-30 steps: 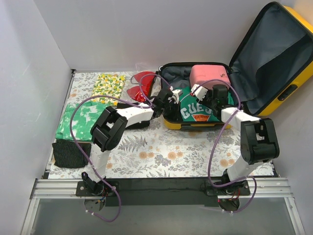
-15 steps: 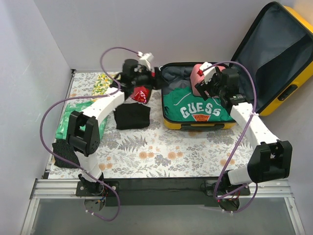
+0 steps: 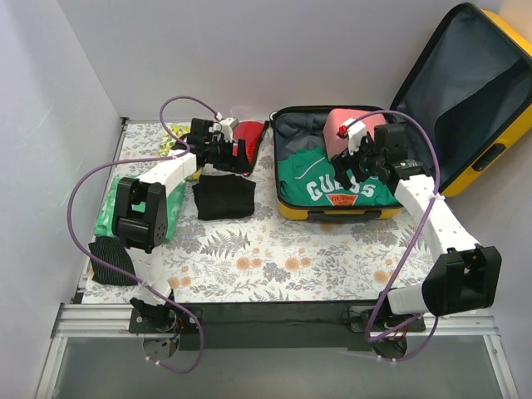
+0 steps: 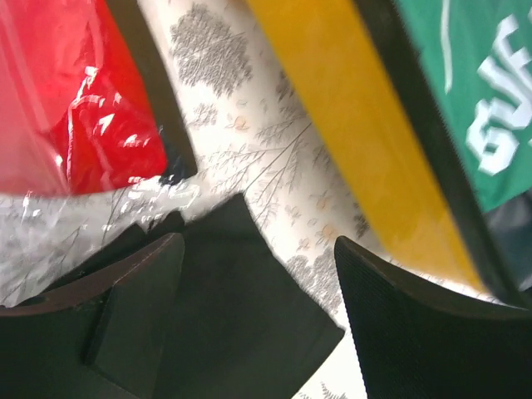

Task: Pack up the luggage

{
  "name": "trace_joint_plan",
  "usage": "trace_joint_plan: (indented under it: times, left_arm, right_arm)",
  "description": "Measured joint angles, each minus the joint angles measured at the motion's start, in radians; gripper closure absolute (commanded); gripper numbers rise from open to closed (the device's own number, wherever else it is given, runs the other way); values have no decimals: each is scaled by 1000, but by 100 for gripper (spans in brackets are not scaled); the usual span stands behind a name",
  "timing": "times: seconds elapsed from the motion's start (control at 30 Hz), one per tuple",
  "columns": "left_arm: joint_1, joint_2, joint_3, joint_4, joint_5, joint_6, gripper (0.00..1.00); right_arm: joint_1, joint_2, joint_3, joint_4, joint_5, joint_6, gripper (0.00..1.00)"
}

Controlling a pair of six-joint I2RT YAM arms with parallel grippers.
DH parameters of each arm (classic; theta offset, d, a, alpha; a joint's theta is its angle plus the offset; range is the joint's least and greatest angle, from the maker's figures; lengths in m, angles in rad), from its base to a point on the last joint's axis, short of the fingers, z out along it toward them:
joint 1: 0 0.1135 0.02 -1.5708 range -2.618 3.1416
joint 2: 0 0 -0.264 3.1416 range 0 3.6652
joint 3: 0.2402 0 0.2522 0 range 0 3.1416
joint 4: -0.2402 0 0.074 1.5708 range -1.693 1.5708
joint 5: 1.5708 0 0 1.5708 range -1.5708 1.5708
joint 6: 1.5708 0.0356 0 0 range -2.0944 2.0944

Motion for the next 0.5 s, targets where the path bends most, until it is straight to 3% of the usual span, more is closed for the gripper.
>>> trace_joint_plan:
  times: [0.2, 0.5]
  left_arm:
    - [83, 18, 53, -80, -18, 74, 30]
    - [235, 115, 204, -140, -153, 174, 35]
  right_arm:
    - [0, -18, -29, -55, -12, 4, 11]
    - [0, -46, -29, -55, -43, 50, 12]
